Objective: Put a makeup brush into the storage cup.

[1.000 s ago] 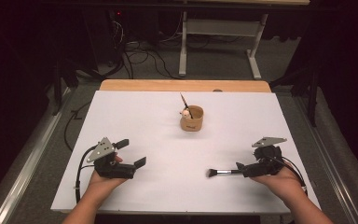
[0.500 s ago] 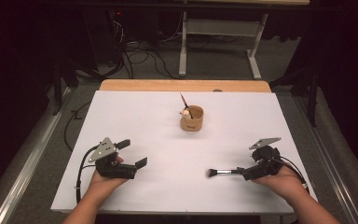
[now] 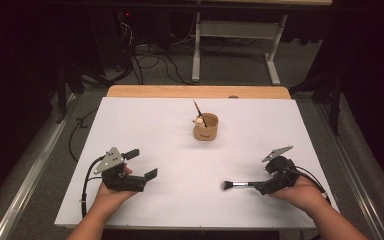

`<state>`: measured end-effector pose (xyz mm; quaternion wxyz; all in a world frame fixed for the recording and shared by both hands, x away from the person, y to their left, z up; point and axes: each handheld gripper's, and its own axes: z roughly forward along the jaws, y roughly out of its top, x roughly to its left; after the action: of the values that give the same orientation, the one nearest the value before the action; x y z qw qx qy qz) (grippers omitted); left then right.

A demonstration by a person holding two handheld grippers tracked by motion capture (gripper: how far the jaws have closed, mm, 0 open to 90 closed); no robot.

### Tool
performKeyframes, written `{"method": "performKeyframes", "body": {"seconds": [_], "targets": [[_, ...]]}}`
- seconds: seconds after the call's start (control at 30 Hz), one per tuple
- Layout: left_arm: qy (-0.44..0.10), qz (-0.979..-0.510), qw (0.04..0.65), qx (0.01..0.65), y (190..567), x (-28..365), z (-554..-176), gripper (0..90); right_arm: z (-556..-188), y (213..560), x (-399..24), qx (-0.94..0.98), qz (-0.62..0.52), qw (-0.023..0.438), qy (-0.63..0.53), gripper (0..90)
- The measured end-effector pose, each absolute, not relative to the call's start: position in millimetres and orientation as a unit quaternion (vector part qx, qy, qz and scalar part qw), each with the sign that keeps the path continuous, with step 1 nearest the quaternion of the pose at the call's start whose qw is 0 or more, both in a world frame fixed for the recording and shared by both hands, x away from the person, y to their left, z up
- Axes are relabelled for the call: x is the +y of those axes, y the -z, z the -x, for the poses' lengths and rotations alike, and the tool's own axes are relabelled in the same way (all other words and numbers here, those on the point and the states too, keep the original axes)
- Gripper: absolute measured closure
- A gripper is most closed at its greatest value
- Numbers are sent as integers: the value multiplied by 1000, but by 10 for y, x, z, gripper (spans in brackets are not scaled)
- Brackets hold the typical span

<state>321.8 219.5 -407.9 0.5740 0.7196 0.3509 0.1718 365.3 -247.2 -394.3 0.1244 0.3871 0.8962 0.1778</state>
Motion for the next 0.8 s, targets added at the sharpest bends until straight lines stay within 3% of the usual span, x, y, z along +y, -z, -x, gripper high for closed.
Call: {"method": "performKeyframes", "body": {"seconds": [0.8], "targets": [[-171,-717,577,352,4076,2197,-3213,16,-3673,3962,-2423,906,-386,102,-144,231]]}}
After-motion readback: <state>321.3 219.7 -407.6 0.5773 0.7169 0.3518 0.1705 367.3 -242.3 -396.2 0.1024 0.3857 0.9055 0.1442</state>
